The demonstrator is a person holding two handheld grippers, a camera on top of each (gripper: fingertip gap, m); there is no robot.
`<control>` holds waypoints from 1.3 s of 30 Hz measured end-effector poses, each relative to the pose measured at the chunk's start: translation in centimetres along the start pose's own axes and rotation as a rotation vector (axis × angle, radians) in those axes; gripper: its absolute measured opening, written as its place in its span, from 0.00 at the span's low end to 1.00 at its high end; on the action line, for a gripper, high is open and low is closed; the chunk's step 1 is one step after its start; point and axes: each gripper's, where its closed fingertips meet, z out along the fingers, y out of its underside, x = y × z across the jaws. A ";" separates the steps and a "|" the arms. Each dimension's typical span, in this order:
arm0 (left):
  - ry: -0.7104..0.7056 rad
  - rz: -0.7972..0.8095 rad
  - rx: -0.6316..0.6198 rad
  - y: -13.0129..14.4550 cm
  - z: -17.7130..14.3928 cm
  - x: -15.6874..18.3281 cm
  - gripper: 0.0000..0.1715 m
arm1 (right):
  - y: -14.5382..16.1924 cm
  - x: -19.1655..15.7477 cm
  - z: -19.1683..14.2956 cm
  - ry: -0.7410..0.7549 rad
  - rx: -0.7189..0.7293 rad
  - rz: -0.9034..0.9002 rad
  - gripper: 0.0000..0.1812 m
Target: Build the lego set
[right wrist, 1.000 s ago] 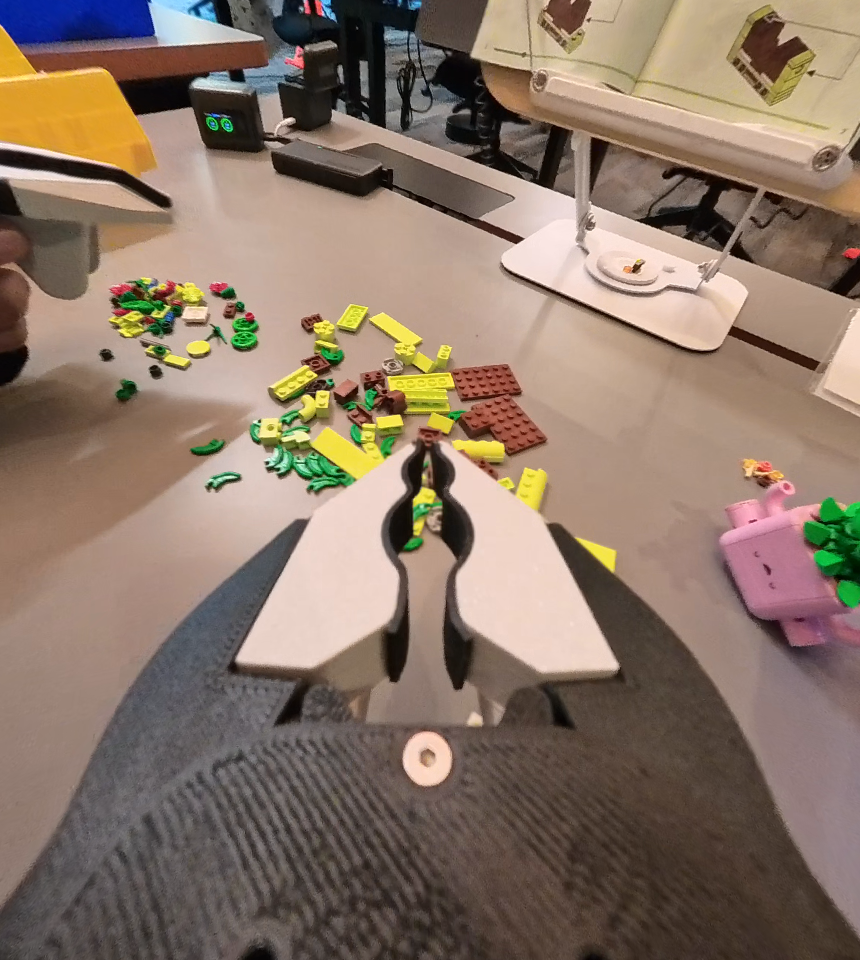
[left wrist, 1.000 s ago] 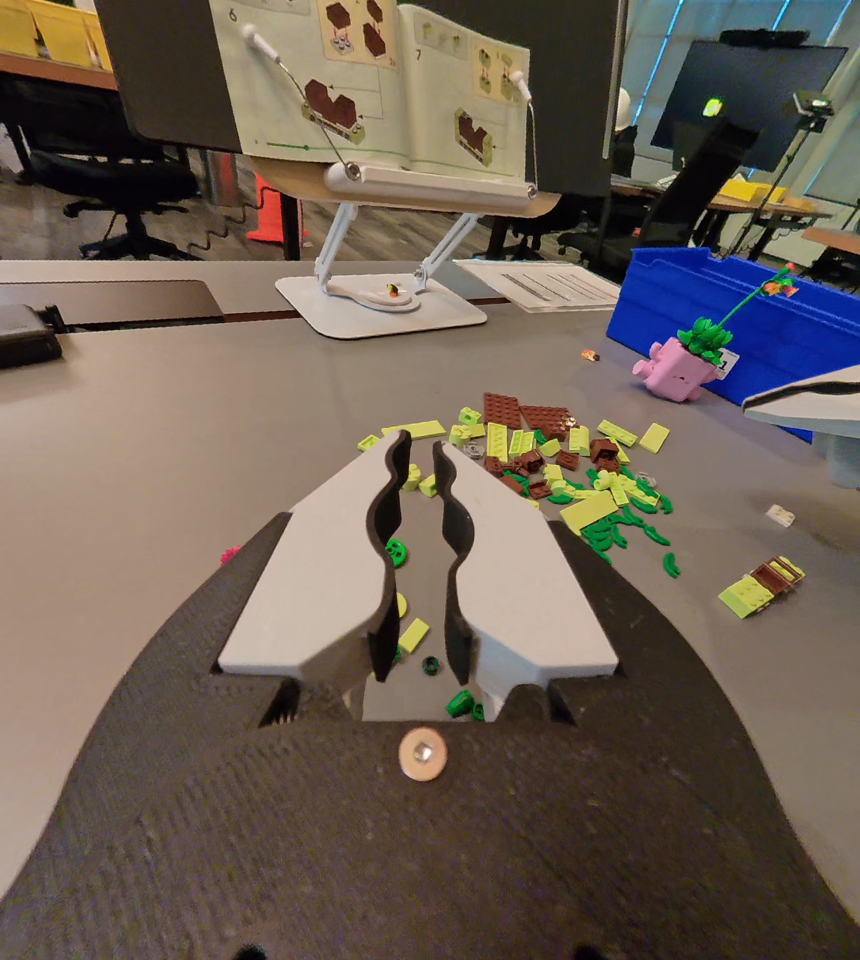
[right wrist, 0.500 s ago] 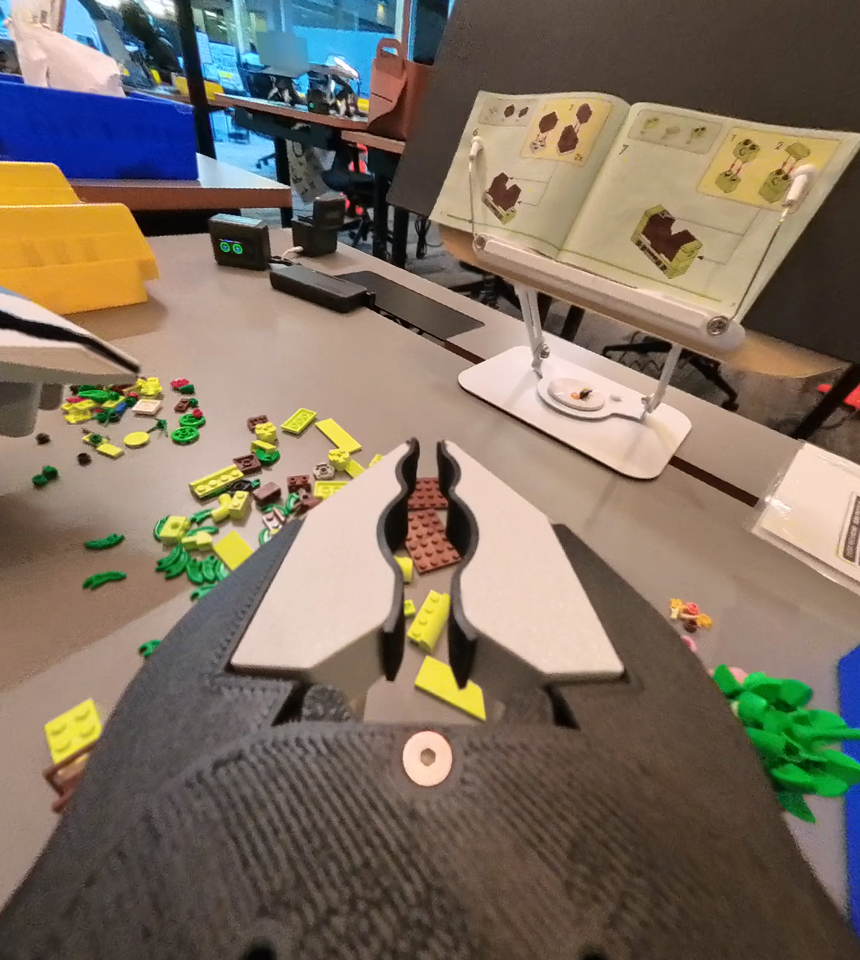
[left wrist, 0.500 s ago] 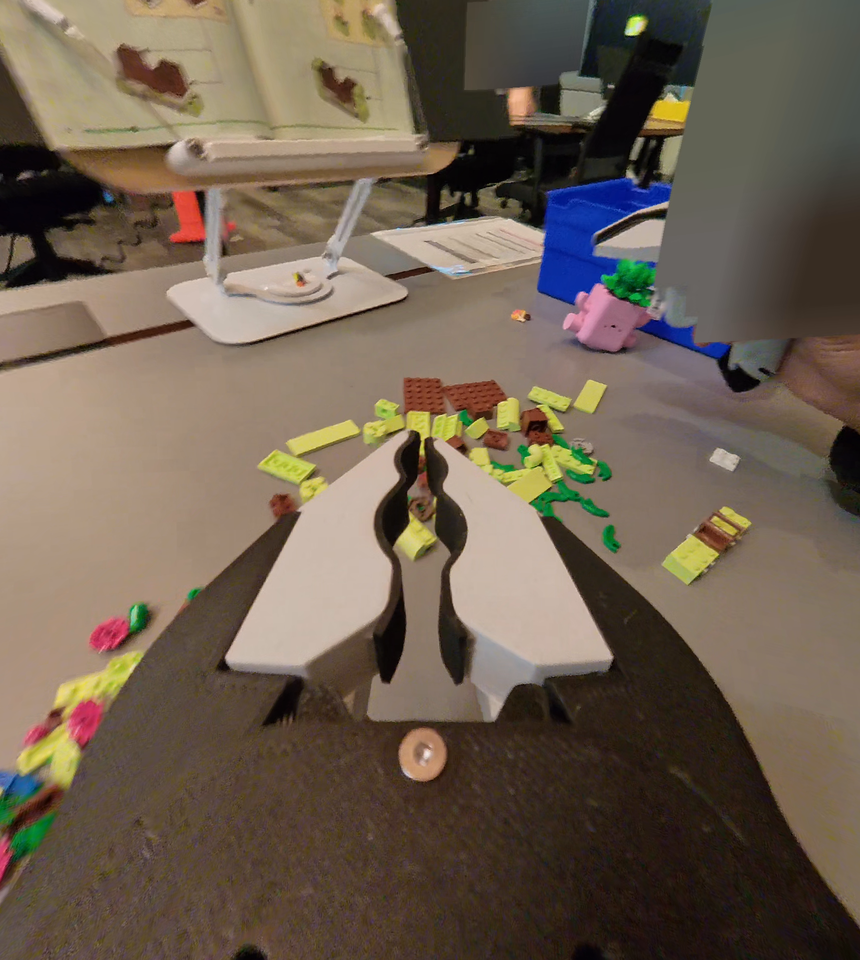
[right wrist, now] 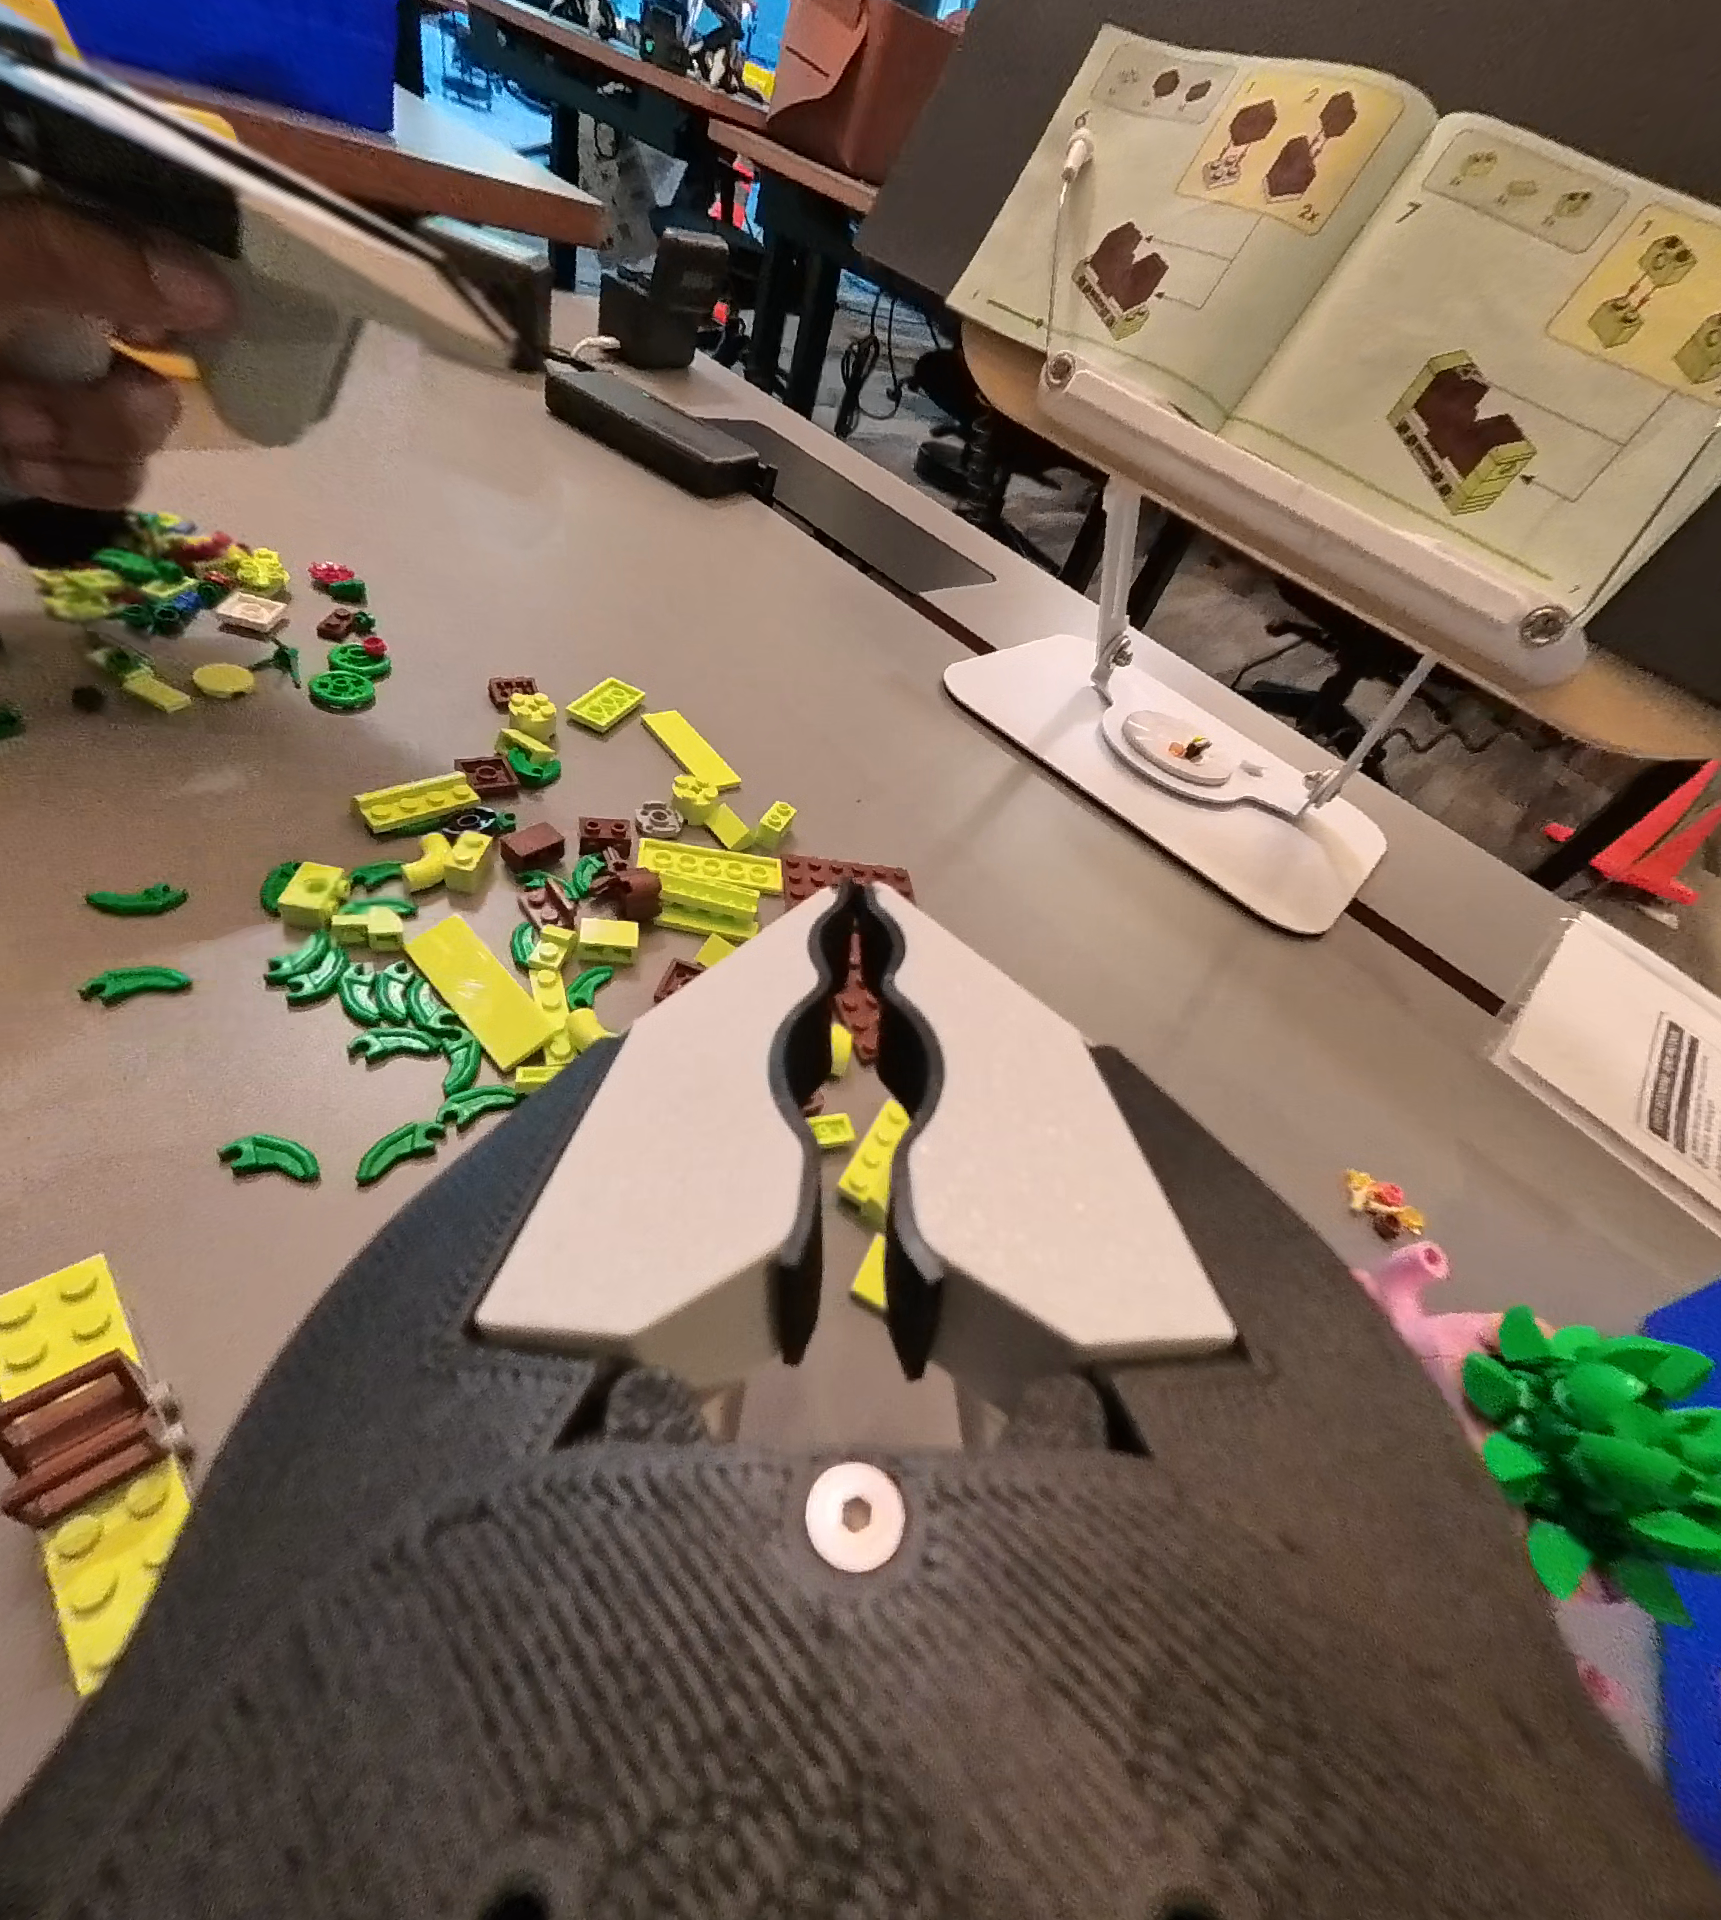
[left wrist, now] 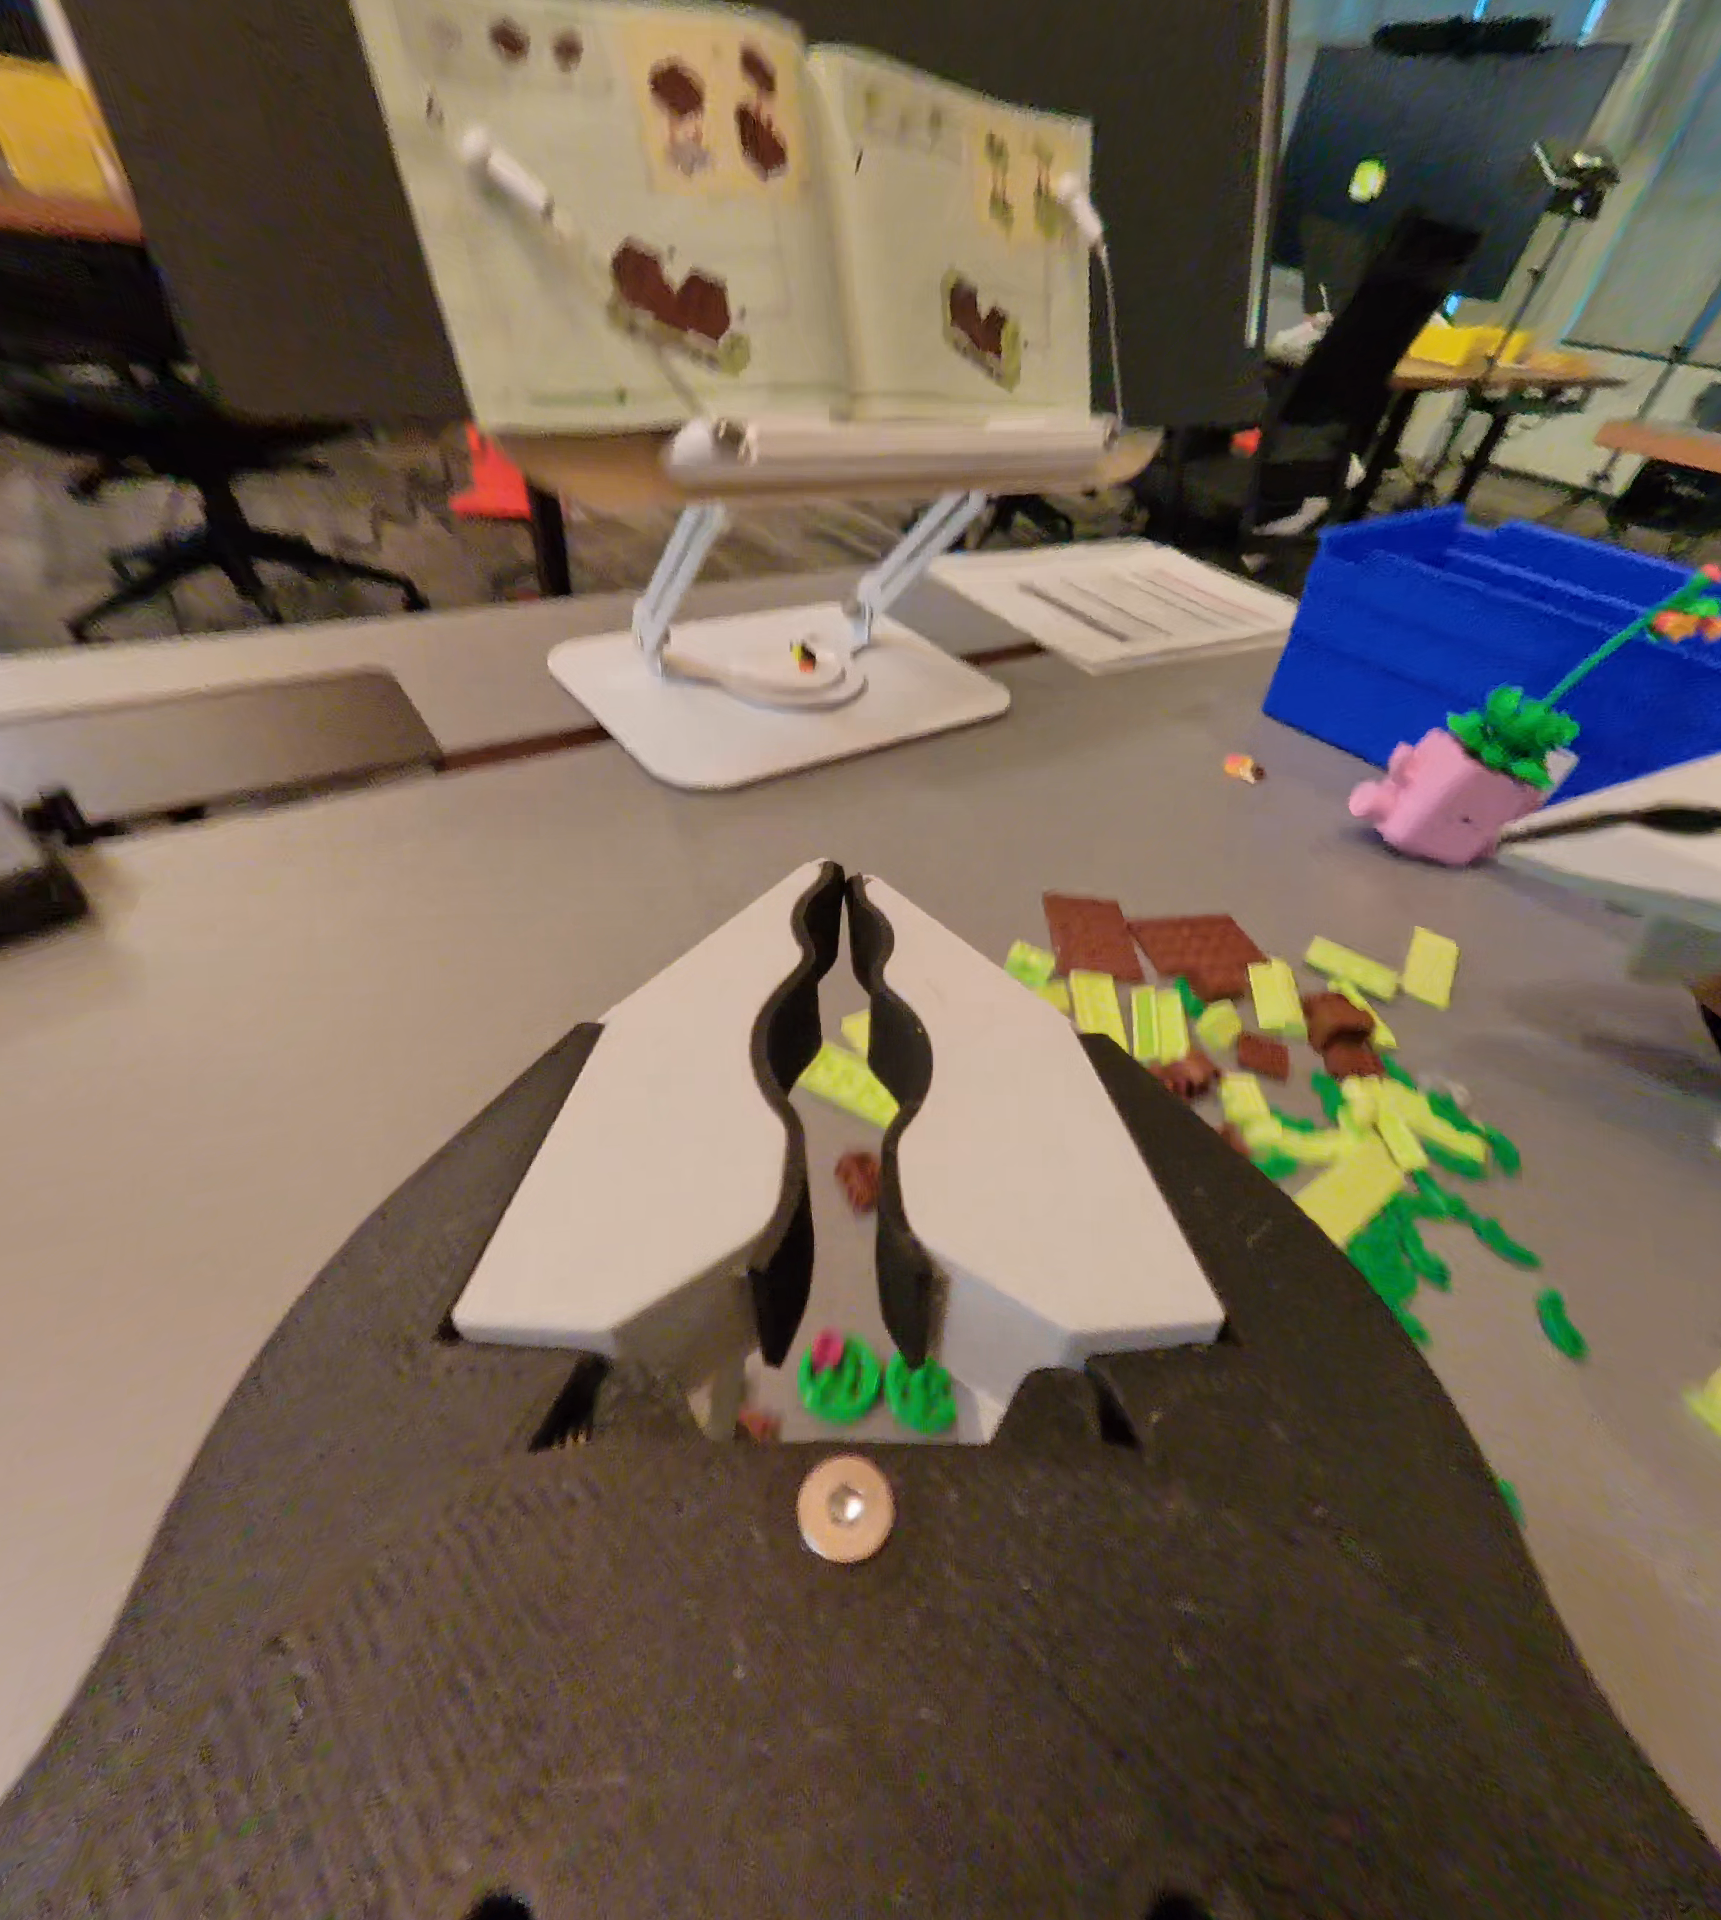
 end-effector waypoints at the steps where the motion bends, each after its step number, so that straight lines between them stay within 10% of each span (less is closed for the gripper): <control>1: 0.014 -0.014 -0.031 0.6 -0.9 -0.6 0.00 | 0.1 0.1 0.0 0.000 0.005 0.010 0.00; 39: -0.492 0.180 0.095 -3.4 -6.8 -6.9 0.00 | -1.7 -0.3 -0.8 -0.079 0.140 0.161 0.00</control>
